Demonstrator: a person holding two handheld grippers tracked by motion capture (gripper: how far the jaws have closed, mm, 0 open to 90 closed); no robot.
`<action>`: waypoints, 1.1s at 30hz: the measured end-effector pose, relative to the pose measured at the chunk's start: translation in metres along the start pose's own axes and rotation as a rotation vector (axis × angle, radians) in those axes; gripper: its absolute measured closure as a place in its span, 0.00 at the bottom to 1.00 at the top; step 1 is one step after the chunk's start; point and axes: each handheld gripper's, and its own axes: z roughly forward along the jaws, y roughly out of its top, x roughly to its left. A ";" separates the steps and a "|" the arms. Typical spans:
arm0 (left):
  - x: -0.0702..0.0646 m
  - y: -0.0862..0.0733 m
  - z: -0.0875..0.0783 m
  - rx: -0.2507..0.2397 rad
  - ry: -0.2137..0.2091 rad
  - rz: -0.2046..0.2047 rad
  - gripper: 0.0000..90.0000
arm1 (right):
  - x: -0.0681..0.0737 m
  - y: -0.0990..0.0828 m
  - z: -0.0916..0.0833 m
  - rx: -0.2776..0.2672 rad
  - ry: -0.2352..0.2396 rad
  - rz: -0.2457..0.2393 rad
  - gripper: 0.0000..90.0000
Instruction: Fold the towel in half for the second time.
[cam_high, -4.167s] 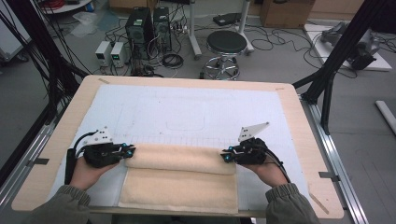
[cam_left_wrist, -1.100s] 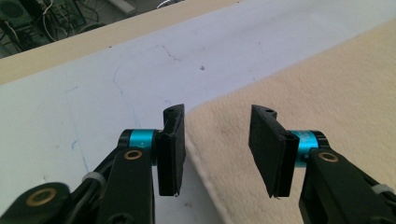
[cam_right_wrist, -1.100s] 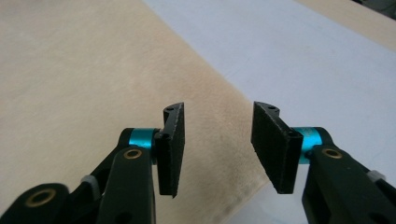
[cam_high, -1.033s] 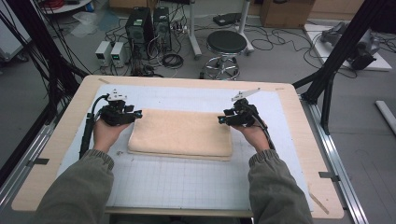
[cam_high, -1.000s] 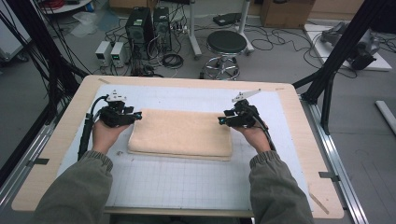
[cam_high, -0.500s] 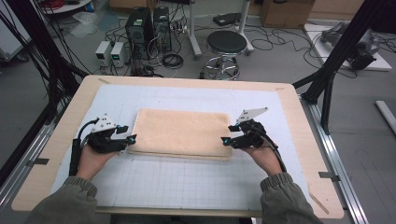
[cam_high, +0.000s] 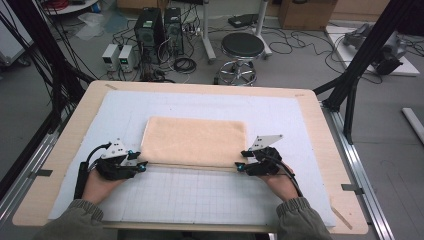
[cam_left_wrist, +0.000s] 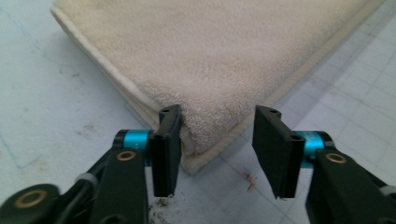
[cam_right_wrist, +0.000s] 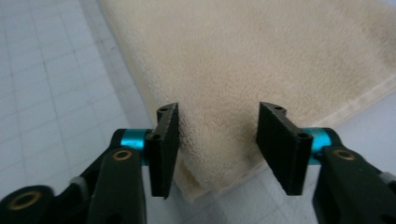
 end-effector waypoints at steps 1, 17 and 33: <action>0.000 0.000 0.001 0.008 0.007 0.006 0.68 | 0.000 -0.002 0.002 0.004 0.004 -0.004 0.64; -0.004 0.000 -0.012 -0.024 0.000 -0.015 0.92 | -0.002 0.001 -0.014 -0.041 0.037 -0.041 0.86; 0.002 -0.003 -0.007 -0.011 0.043 -0.061 0.84 | 0.002 -0.005 -0.005 -0.026 0.065 -0.006 0.81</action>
